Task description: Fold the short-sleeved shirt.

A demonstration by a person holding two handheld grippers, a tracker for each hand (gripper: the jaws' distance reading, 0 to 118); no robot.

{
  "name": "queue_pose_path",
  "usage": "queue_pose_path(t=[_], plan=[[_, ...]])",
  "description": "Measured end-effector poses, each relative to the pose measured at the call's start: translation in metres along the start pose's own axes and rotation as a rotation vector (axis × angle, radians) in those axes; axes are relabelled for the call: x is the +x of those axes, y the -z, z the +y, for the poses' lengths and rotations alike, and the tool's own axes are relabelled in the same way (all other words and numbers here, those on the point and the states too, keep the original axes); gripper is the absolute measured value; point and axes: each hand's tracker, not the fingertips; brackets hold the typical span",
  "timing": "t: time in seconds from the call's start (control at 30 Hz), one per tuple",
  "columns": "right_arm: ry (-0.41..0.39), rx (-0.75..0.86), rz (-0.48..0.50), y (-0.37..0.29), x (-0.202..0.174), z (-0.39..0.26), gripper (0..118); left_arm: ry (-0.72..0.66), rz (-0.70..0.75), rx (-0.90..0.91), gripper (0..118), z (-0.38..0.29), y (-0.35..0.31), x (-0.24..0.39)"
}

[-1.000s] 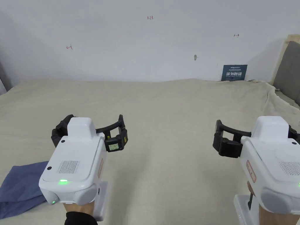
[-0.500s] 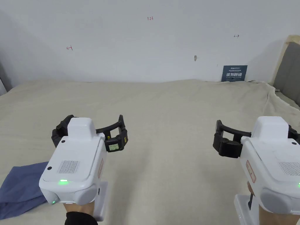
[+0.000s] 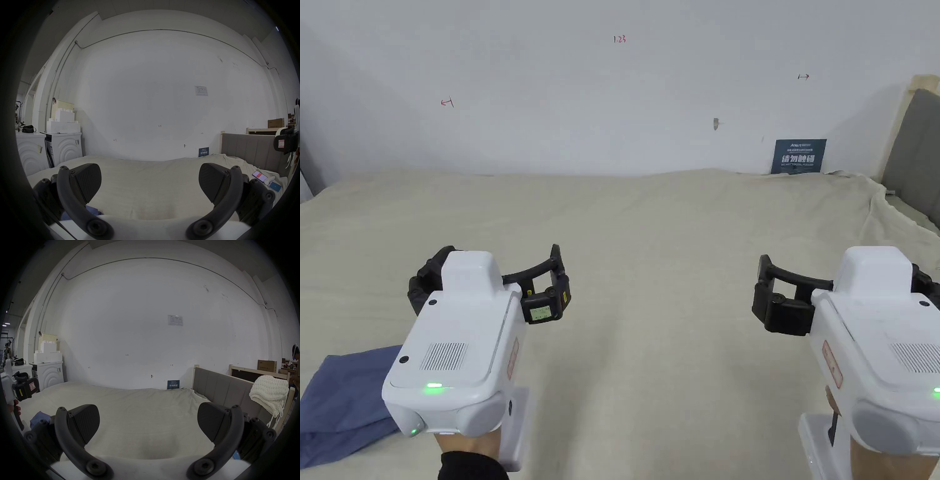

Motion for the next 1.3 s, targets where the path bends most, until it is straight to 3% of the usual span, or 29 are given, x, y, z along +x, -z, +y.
queue_pose_path(t=[1.3], plan=[[-0.003, 0.012, -0.005, -0.0021, -0.0006, 0.0017, 118, -0.003, 0.007, 0.001, 118, -0.0011, 0.0, -0.0039]])
